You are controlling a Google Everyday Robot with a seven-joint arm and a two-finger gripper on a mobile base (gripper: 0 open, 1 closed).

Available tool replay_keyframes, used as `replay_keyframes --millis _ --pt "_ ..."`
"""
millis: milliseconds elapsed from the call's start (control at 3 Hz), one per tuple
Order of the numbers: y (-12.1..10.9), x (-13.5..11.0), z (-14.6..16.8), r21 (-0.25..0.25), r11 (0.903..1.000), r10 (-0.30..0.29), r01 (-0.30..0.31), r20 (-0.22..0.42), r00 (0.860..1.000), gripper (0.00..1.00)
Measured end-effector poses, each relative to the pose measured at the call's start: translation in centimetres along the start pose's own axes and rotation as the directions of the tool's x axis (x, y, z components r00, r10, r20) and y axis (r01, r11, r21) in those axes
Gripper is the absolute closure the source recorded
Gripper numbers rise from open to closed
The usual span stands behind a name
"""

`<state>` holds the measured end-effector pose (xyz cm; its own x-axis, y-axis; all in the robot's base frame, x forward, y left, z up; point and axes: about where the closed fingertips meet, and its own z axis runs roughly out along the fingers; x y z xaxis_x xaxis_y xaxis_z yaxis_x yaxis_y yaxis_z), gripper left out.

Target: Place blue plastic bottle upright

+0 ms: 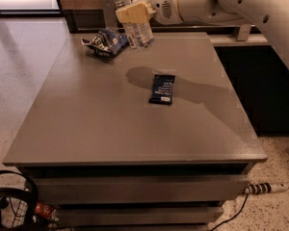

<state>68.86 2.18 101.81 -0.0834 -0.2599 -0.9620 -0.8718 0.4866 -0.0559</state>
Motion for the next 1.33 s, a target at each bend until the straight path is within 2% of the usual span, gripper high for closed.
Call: replay_keyframes --millis 333,1000,1333 --pt "-0.1 0.1 0.0 -0.044 0.9986 -0.028 0.03 0.036 0.999 1.0" --pt "0.4 1.9 0.8 -0.076 0.9964 -0.028 0.037 0.112 0.993 1.0" --pt "1.3 2.7 1.8 -0.106 0.9926 -0.042 0.06 0.165 0.985 1.0"
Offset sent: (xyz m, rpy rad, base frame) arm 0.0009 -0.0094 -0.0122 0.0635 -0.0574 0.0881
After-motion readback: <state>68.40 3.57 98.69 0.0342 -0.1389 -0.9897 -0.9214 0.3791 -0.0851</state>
